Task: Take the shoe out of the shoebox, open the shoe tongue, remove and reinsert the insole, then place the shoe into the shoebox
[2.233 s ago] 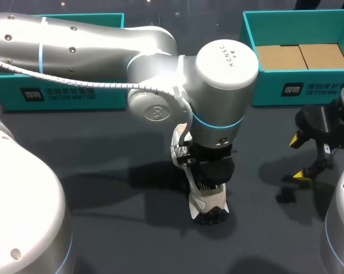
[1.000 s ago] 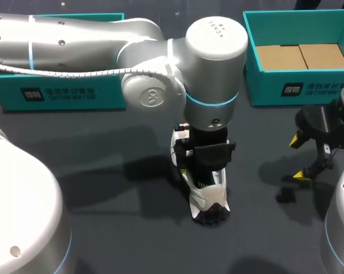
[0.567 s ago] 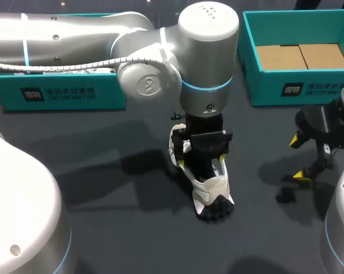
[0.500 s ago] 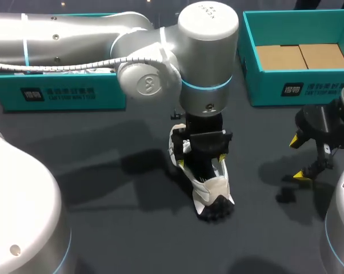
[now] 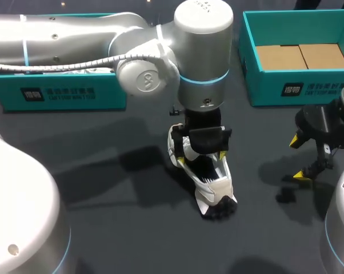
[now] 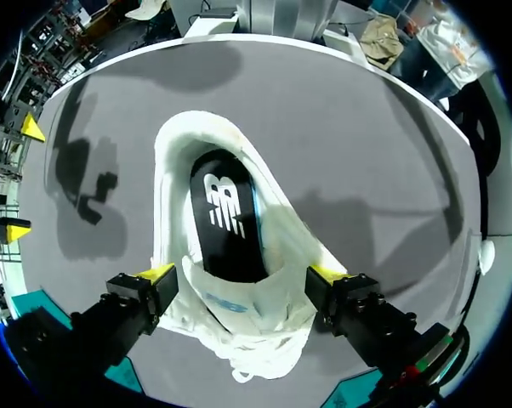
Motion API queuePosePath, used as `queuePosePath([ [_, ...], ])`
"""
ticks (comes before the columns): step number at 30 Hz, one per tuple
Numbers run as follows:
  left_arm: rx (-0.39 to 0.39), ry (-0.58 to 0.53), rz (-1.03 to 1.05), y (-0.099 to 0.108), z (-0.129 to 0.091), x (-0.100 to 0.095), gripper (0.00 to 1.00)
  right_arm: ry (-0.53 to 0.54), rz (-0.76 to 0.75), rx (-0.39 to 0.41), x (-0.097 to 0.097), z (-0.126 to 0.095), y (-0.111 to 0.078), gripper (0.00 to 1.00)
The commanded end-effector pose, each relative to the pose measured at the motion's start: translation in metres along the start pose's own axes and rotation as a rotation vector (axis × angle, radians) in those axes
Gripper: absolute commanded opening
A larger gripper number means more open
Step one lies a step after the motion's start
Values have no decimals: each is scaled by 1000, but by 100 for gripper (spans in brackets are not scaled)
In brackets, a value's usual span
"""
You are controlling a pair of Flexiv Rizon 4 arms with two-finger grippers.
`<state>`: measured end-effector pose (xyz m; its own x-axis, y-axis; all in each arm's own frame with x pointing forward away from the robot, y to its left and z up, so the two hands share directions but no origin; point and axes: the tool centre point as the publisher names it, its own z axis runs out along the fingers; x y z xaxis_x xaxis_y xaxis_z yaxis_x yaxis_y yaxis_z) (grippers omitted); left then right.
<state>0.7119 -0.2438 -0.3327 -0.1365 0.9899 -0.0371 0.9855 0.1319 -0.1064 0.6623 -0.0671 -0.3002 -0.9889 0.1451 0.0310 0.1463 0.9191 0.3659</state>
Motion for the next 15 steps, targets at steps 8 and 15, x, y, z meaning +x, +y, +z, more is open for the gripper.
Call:
queuePosePath([
  [8,-1,-5,-54,6,-1,8,89,-4,1,3,2,1,0,100],
  [15,15,-25,-126,19,-6,10,75,-4,1,3,2,1,0,100],
])
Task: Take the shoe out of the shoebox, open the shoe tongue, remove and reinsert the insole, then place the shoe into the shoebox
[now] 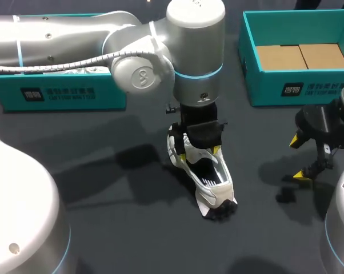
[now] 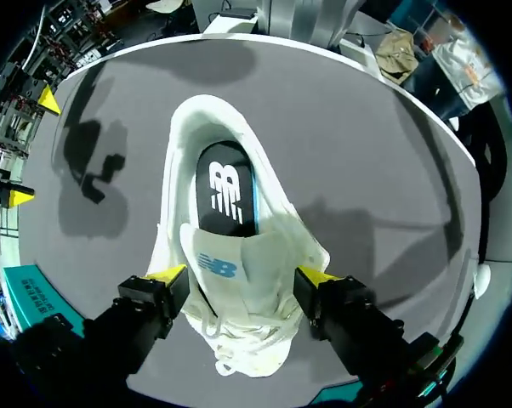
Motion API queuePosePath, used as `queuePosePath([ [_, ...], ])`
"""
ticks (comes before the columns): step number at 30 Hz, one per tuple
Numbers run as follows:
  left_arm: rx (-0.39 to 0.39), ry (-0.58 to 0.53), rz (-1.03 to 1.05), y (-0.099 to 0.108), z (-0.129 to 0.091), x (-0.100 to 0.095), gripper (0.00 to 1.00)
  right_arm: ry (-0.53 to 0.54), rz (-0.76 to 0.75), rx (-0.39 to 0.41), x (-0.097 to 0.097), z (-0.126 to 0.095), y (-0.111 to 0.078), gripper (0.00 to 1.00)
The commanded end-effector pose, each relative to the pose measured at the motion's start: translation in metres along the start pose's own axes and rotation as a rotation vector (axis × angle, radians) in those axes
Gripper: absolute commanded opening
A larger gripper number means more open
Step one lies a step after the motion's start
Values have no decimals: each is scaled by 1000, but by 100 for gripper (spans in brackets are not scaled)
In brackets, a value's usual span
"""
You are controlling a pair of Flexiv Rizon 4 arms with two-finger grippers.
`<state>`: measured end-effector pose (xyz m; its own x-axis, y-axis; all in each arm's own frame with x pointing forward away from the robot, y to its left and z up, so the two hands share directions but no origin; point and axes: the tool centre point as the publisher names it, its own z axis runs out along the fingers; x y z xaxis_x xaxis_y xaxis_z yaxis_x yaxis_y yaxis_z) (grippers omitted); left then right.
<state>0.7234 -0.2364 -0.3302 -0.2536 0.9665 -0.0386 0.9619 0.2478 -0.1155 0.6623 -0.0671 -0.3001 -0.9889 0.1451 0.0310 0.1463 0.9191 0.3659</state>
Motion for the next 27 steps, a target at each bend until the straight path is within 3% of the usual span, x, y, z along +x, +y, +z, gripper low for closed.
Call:
queuePosePath([
  [1,8,-11,-20,10,-3,4,73,-3,1,3,2,1,0,100],
  [11,16,-56,-58,22,-25,0,47,-3,1,3,2,1,0,100],
  [18,27,-63,-41,7,-33,-4,42,-3,1,3,2,1,0,100],
  [23,41,-49,-32,-2,-26,-2,35,-3,1,3,2,1,0,100],
  [27,61,-41,-30,-8,-14,-1,36,-3,1,3,2,1,0,100],
])
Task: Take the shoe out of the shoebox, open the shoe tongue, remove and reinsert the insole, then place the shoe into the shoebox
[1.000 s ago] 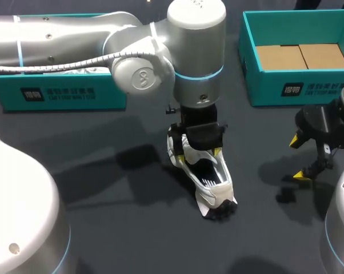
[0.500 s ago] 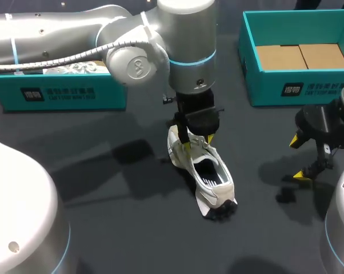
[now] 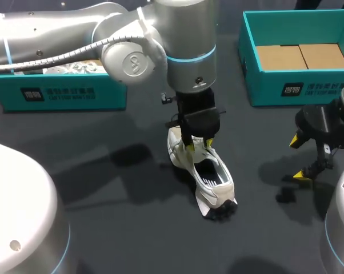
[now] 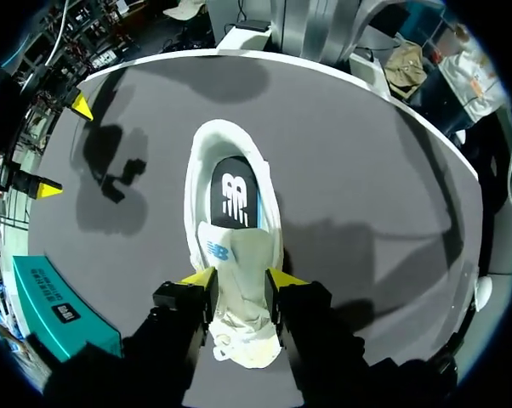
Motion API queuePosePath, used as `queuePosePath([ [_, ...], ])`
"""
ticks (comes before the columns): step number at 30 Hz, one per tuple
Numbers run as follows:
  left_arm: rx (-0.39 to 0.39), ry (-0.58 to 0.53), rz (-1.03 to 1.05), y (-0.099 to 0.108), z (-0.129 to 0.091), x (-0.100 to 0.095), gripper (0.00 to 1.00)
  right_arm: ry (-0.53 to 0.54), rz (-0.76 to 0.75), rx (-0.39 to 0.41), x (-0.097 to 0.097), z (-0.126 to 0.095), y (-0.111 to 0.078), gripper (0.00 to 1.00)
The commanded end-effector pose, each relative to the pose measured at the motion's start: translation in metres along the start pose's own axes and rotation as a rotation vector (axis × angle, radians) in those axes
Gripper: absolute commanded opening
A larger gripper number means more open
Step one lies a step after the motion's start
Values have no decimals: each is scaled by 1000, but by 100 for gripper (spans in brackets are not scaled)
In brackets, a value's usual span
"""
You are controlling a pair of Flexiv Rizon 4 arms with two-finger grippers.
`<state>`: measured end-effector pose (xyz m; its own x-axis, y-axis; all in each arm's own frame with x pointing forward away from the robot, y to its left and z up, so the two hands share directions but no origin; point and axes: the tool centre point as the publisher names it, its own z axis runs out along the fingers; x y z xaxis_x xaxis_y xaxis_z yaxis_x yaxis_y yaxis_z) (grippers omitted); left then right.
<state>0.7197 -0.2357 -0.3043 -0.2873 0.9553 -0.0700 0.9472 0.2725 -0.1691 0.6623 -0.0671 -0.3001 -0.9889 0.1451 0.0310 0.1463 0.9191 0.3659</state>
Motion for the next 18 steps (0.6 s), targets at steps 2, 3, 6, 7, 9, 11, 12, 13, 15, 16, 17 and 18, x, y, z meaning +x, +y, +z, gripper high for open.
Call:
queuePosePath([
  [2,27,-14,3,-3,21,-2,32,-3,1,3,2,1,0,100],
  [3,28,-18,-1,-5,25,-2,31,-3,1,3,2,1,0,100],
  [6,42,-23,-5,-9,39,-3,25,-3,1,3,2,1,0,100],
  [7,58,-26,-2,-10,42,-3,22,-3,1,3,2,1,0,100],
  [9,59,-20,4,-15,45,-2,17,-3,1,3,2,1,0,100],
  [11,59,-18,7,-18,43,-1,18,-3,1,3,2,1,0,100],
  [12,56,-22,10,-18,40,0,19,-3,1,3,2,1,0,100],
  [13,53,-30,11,-19,35,2,19,-3,1,3,2,1,0,100],
  [15,40,-48,19,-20,25,5,20,-3,1,3,2,1,0,100],
  [16,32,-57,21,-22,21,6,21,-3,1,3,2,1,0,100],
  [17,29,-61,26,-23,17,7,22,-3,1,3,2,1,0,100],
  [18,27,-65,31,-24,14,8,23,-3,1,3,2,1,0,100],
])
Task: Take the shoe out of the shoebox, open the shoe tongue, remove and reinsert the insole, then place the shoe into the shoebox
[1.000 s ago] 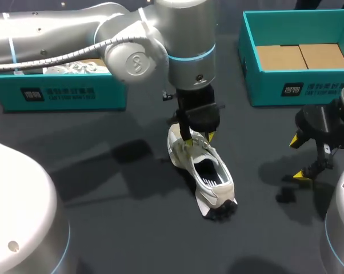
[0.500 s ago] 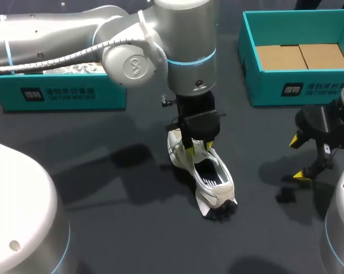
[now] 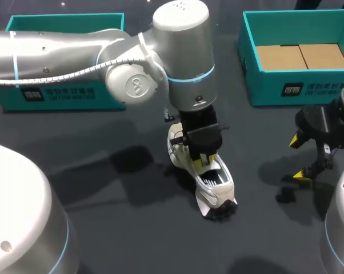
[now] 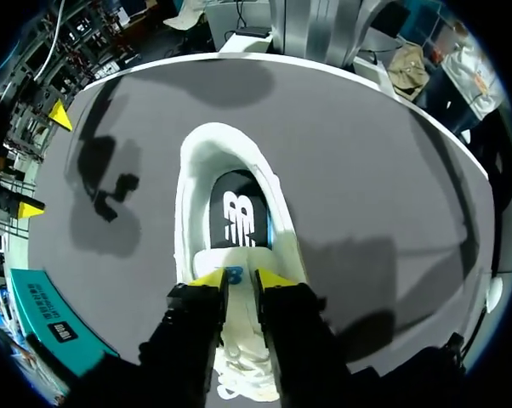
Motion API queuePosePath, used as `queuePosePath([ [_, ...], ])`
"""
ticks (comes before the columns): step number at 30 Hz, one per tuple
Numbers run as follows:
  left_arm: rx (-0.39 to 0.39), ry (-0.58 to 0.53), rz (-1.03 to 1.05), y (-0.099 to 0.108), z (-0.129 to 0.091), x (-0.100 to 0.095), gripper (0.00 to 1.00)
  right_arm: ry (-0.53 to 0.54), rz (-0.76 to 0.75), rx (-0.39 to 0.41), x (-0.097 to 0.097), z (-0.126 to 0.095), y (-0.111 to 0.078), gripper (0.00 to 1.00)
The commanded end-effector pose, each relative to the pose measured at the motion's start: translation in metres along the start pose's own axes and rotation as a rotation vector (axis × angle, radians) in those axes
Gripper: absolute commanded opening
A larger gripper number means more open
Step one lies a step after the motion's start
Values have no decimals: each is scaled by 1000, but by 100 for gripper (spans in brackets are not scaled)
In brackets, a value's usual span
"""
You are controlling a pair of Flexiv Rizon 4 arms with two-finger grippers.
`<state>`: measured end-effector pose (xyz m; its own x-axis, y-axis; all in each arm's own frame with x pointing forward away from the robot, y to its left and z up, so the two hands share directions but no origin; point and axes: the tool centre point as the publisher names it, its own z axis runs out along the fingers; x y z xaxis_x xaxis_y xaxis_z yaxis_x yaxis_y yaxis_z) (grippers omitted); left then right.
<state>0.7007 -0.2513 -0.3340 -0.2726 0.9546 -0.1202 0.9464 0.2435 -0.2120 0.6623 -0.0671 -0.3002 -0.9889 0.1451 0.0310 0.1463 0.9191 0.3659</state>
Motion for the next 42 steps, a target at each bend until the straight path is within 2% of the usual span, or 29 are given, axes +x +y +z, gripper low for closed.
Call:
queuePosePath([
  [1,-26,-22,11,-9,-21,14,23,-3,0,3,1,1,0,100],
  [4,-25,-20,14,-11,-18,10,24,-3,0,3,1,1,0,100],
  [9,-44,22,-7,-10,13,0,27,-3,0,3,1,1,0,100],
  [11,-29,31,4,-12,21,0,29,-3,0,3,1,1,0,100],
  [13,-26,21,11,-16,17,1,30,-3,0,3,1,1,0,100],
  [19,-61,-51,19,-36,-18,8,33,-3,0,3,1,1,0,100],
  [23,-71,-65,-10,-53,-38,10,62,-3,0,3,1,1,0,100],
  [25,-74,-46,-115,-58,-47,8,76,-3,0,3,1,1,0,100],
  [26,-69,-37,-190,-59,-52,6,76,-3,0,3,1,1,0,100],
  [28,-51,26,-196,-64,-61,6,100,-3,0,3,1,1,0,100],
  [29,-94,40,-188,-67,-65,7,100,-3,0,3,1,1,0,100],
  [41,-94,40,-188,-67,-65,7,100,-3,0,3,1,1,0,100],
  [42,-53,34,-231,-69,-64,8,100,-3,0,3,1,1,0,100],
])
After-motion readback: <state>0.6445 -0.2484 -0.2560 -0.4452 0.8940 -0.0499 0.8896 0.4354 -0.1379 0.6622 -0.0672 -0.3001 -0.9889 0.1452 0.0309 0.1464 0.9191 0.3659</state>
